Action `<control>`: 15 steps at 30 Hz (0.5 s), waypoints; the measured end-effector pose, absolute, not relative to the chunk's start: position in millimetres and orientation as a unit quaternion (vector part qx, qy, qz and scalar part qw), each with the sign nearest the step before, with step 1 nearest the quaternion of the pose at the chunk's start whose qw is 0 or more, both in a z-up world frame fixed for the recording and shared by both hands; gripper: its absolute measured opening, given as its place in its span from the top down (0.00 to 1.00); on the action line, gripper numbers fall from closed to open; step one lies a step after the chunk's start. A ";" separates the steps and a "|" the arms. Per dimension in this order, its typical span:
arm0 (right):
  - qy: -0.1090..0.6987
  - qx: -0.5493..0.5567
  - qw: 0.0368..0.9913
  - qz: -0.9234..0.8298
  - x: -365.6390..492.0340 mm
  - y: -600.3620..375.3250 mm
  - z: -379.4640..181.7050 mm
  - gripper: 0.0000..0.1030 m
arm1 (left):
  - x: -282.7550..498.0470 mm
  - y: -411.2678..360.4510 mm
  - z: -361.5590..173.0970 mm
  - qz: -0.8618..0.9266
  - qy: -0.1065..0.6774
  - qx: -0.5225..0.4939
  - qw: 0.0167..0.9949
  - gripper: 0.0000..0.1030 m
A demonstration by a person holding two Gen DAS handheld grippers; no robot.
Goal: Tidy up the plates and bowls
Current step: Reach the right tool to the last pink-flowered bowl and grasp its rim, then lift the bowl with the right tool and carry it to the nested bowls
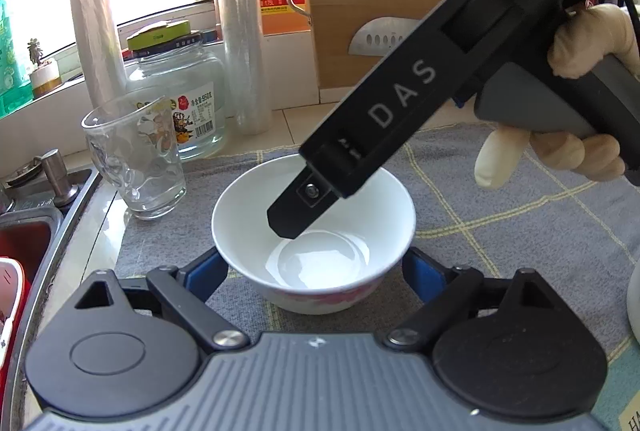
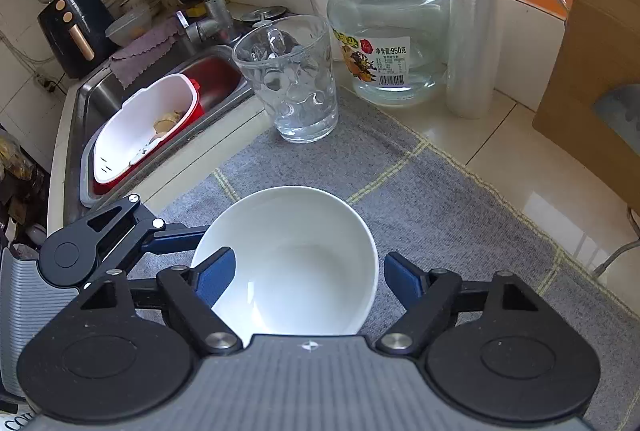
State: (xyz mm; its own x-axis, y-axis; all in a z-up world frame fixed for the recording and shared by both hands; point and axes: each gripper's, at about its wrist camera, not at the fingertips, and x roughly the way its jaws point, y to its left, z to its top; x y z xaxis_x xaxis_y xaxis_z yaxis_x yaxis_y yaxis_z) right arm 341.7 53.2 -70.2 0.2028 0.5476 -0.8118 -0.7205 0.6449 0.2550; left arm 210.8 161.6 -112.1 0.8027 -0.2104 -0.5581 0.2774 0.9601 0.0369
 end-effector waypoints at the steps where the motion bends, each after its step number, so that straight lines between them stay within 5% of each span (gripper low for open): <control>1: 0.481 -0.086 0.769 0.412 342.8 53.2 -71.1 0.20 | 210.7 161.4 -112.2 -0.128 0.286 0.059 0.948 0.10; 15: 0.484 -0.072 0.763 0.423 346.5 52.7 -71.9 0.24 | 210.5 163.8 -110.2 -0.129 0.286 0.051 0.948 0.11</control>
